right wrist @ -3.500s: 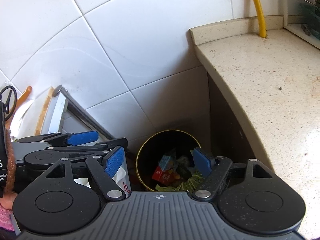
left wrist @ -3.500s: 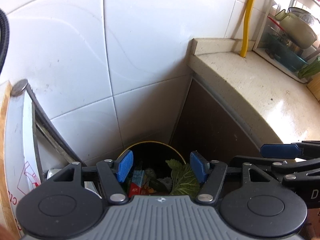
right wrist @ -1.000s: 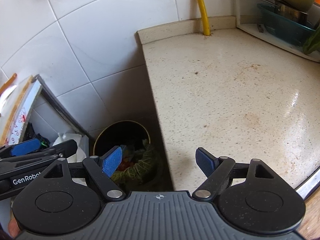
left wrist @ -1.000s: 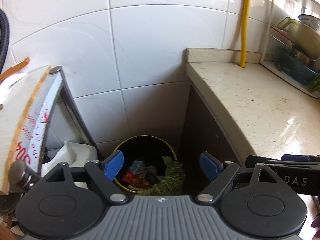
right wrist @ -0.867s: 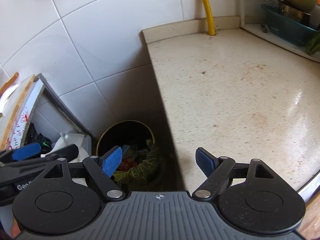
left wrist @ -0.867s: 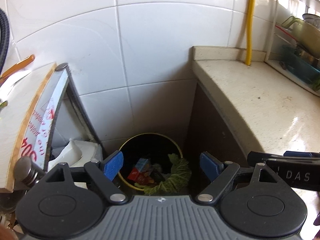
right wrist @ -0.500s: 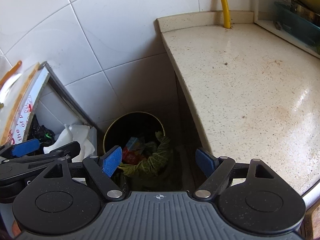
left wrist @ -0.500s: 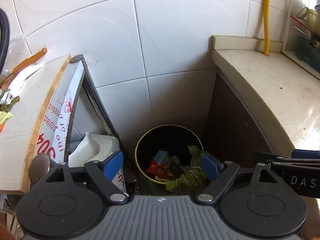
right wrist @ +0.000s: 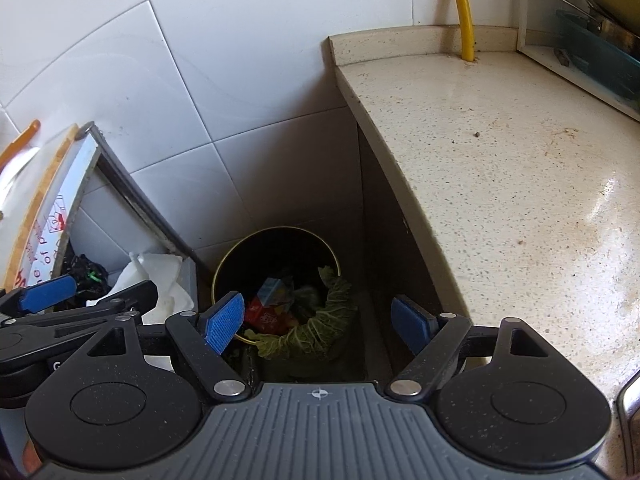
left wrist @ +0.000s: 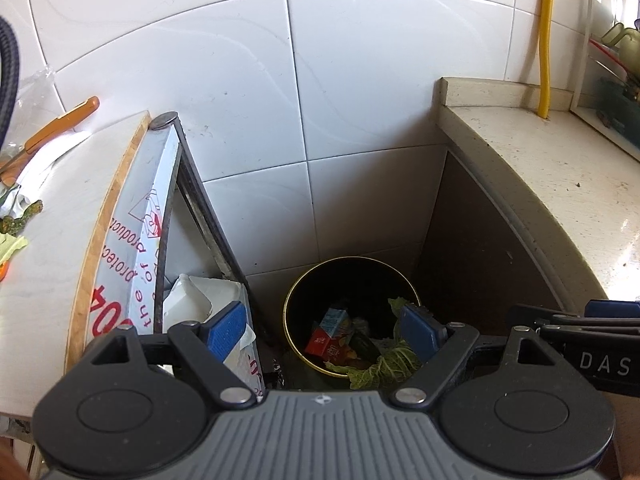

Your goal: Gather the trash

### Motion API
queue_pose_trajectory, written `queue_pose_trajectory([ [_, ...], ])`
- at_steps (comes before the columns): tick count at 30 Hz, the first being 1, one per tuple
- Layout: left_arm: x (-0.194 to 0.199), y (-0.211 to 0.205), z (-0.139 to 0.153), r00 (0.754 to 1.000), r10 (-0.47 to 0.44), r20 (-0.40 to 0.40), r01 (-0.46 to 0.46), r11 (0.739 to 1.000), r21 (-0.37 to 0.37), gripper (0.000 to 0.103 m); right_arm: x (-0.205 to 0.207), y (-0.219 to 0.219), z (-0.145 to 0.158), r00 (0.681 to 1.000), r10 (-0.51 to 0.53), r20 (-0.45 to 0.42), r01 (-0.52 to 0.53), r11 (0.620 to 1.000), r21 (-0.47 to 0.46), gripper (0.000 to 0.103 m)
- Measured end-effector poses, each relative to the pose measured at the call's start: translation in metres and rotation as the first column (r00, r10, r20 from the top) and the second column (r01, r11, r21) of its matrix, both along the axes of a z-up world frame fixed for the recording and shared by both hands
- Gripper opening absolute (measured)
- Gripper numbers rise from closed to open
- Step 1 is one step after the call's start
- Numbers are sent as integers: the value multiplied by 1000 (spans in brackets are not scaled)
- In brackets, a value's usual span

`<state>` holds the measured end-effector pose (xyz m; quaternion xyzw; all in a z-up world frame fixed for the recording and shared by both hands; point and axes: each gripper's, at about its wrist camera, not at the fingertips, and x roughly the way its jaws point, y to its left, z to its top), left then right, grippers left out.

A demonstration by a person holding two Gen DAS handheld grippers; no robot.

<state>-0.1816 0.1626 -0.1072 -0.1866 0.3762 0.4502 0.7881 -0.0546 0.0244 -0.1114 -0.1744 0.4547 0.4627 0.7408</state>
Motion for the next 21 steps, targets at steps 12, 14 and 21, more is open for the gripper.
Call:
queue_pose_trajectory([
  [12,0,9,-7,1000,-24,13,24,999,-22,82,-3,7,-2,1000,-18,14,18,1000,-20,86],
  [14,1,9,-7,1000,-28,14,28,999,-25,82,-3,7,-2,1000,-21,17,22,1000,-21,86],
  [21,1,10,-9,999,-37,13,37,999,-28,82,-4,7,-2,1000,-26,14,26,999,-28,85],
])
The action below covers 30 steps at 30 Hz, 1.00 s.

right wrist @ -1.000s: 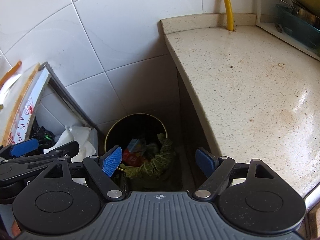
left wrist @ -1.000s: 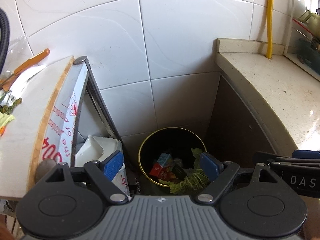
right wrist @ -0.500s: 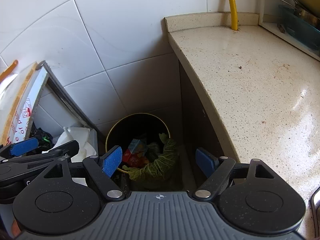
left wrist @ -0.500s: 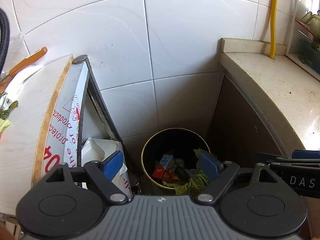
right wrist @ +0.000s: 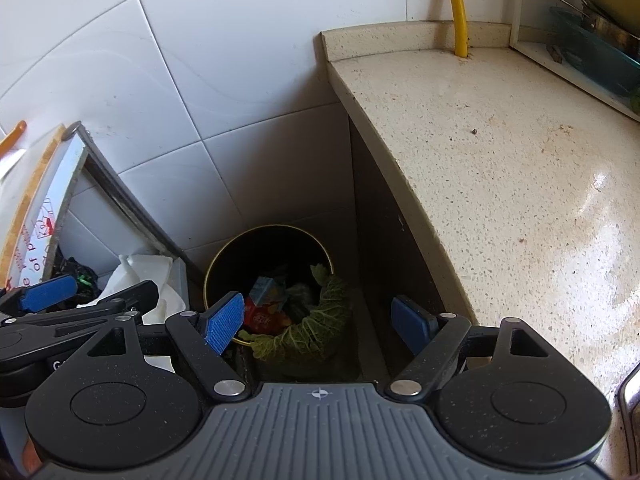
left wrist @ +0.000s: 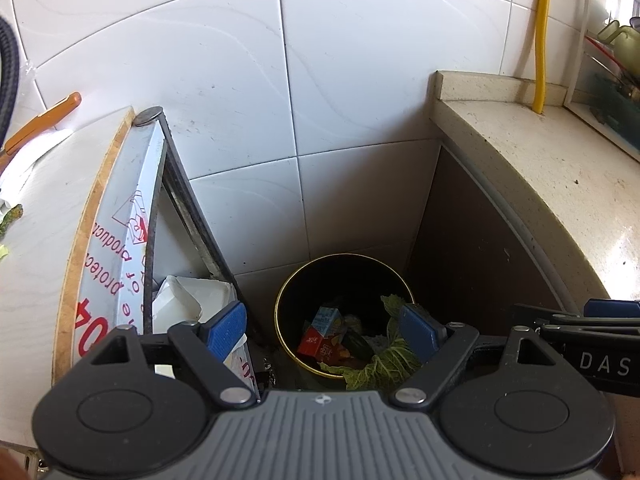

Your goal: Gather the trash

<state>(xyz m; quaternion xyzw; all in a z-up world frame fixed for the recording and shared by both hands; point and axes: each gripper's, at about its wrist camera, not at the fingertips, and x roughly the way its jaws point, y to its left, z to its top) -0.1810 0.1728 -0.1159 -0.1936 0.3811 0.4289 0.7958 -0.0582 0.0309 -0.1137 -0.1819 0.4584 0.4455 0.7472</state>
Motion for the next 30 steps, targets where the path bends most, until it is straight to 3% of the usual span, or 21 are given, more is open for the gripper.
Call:
queue_pose_trajectory([
  [11,3,-9,2,1000,-21,8,20,999,25,81,1,-9,4,1000,-12,8,12,1000,10,85],
  [23,32,-38,18,988,-153,33,151,987,57,81,18,-59,18,990,-137,36,135,990,40,84],
  [30,37,-51,23,983,-182,36,179,981,73,80,17,-73,22,986,-160,45,157,986,54,83],
])
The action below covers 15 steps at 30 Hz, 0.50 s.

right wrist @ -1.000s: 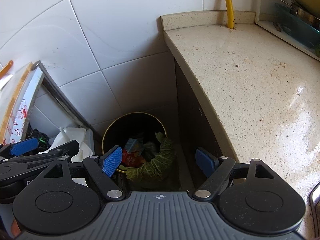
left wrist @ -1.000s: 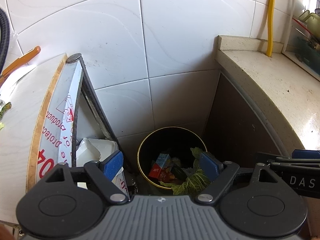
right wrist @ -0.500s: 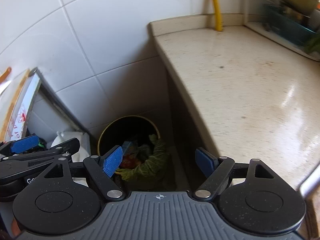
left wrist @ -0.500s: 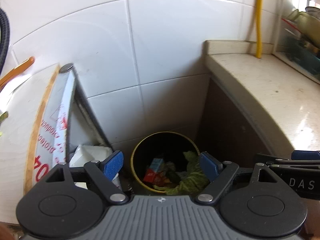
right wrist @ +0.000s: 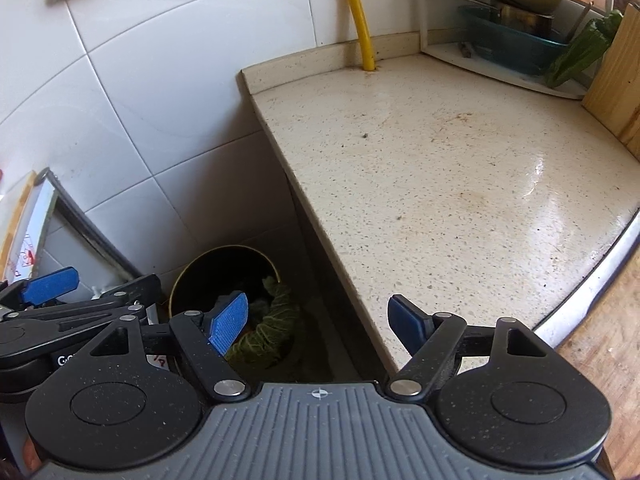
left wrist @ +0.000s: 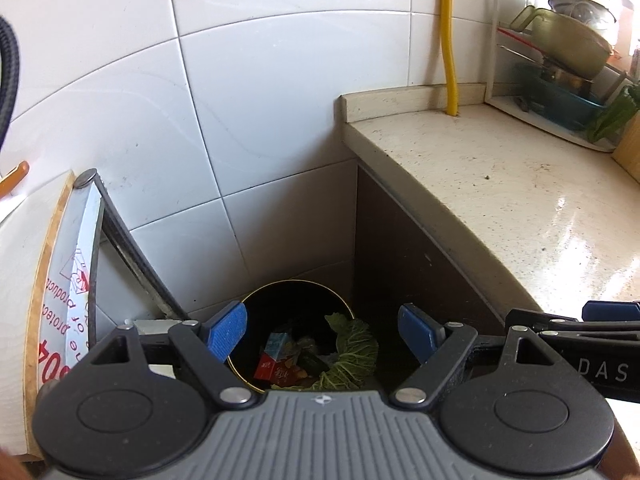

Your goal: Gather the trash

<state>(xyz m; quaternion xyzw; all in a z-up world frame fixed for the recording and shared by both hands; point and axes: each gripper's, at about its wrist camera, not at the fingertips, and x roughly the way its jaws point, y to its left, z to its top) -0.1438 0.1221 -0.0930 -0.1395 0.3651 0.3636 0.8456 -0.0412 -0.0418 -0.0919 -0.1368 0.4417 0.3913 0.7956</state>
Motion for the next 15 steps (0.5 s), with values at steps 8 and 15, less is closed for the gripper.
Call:
queue_pose_trajectory([
  [8,-4,-5,6,1000,1,15,-2,1000,15,80,-5,-4,7,1000,3,13,-3,1000,15,81],
  [15,-5,-9,8,1000,1,14,-2,1000,18,78,-8,-7,8,1000,11,10,-12,1000,19,77],
])
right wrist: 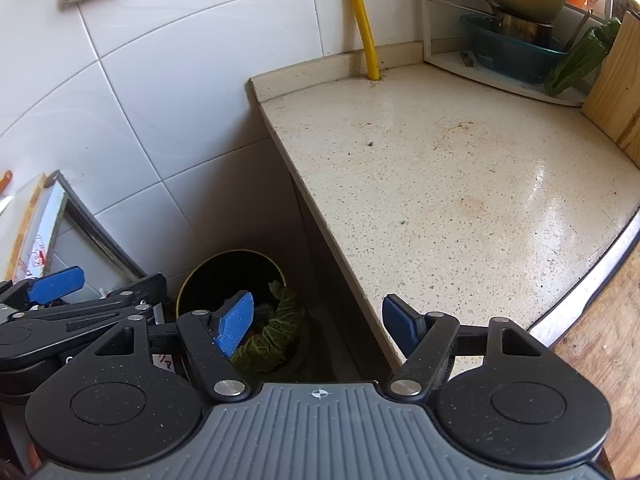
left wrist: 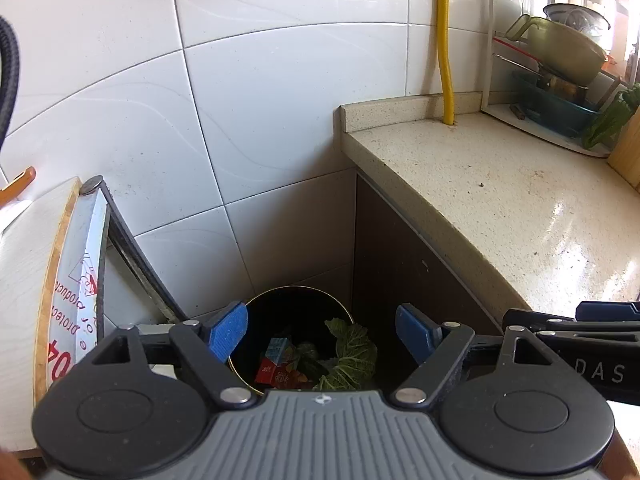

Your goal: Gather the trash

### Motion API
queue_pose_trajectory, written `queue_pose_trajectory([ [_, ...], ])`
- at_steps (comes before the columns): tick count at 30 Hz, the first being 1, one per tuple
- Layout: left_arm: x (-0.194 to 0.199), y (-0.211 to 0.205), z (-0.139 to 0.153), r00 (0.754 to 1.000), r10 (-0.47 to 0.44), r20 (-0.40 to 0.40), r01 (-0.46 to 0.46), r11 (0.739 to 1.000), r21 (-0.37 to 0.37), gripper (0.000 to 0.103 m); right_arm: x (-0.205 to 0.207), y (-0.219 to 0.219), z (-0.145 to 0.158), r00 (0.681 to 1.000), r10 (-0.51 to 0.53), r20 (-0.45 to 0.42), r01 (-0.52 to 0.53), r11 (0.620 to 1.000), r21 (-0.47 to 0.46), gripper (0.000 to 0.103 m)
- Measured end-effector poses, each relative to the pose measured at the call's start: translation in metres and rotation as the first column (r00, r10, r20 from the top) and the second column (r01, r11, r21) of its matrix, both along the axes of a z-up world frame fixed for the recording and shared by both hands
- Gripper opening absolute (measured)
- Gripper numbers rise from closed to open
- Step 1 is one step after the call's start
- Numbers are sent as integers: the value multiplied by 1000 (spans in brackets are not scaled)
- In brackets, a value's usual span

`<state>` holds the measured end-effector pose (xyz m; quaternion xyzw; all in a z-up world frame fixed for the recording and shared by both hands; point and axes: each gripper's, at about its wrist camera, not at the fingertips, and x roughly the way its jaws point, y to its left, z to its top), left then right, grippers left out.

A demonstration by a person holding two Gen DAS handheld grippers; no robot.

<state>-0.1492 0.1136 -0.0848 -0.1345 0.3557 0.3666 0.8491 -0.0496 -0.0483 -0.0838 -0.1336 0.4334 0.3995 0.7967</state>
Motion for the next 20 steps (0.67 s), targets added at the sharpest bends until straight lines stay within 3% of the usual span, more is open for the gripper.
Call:
queue_pose_trajectory([
  [9,-3,-3,2,1000,5,6,-5,1000,13,77,-5,2,4,1000,28,6,-28,999,18,67],
  [20,-5,-4,3,1000,26,4,-26,1000,14,77,-6,6,3,999,37,-6,-37,999,22,70],
])
